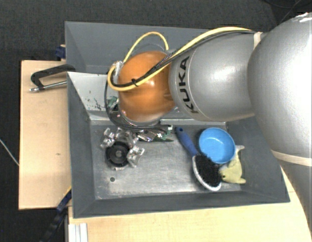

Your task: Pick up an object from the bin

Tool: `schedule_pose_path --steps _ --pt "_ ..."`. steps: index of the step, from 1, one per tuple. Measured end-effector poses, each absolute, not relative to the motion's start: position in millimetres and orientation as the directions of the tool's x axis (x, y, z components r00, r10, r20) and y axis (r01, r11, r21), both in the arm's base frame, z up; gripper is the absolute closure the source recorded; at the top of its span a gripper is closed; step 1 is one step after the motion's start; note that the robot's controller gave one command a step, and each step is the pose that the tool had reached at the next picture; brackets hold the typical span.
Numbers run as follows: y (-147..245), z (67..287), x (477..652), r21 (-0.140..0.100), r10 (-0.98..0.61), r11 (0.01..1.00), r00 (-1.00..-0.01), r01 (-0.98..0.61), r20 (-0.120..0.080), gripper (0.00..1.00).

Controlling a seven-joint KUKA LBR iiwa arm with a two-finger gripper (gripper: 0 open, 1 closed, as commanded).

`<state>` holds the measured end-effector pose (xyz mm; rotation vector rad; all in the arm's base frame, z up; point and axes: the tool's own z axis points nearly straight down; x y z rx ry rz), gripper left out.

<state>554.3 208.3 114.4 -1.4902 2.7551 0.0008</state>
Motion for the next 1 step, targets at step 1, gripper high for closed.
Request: schedule_pose_path --steps 1 --pt "210.1 149.3 556.1 -0.005 -0.836 0.549 -0.549 -0.836 -0.009 1.00"
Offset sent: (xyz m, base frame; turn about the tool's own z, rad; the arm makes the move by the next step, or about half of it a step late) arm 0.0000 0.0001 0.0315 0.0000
